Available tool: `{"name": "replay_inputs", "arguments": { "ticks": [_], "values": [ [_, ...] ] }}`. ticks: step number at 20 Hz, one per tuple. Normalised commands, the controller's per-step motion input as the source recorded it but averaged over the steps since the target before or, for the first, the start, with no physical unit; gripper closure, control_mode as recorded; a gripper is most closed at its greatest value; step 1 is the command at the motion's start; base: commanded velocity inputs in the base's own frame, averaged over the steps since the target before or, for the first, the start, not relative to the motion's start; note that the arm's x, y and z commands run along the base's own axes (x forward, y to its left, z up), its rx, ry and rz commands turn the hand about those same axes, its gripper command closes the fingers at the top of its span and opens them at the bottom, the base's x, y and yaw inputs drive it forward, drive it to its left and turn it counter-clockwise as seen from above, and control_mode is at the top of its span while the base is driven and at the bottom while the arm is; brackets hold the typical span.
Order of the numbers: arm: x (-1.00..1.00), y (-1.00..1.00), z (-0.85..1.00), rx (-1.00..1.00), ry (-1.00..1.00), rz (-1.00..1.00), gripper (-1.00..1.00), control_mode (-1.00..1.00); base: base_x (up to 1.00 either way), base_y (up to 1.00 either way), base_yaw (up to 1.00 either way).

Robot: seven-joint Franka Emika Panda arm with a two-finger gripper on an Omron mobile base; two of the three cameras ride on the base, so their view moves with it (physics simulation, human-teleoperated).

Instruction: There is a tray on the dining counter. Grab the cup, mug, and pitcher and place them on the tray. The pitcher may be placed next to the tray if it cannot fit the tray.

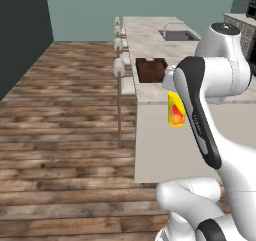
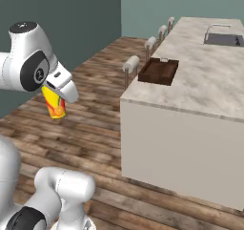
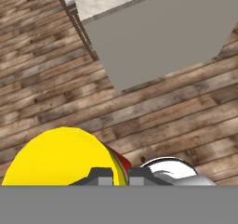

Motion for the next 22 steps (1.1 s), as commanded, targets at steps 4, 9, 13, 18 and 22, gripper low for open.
{"name": "replay_inputs", "arguments": {
  "ticks": [4,9,13,18,22],
  "values": [
    [0.00,0.00,0.00,0.00,0.00,0.00,1.00,1.00,0.36,1.00,-0.81],
    [0.00,0.00,0.00,0.00,0.00,0.00,1.00,1.00,0.34,1.00,-0.74],
    [0.00,0.00,0.00,0.00,0.00,0.00,1.00,1.00,0.32,1.00,-0.71],
    [0.00,0.00,0.00,0.00,0.00,0.00,1.00,1.00,0.41,1.00,-0.71],
    [0.00,0.00,0.00,0.00,0.00,0.00,1.00,1.00,0.48,1.00,-0.73]
  ]
}}
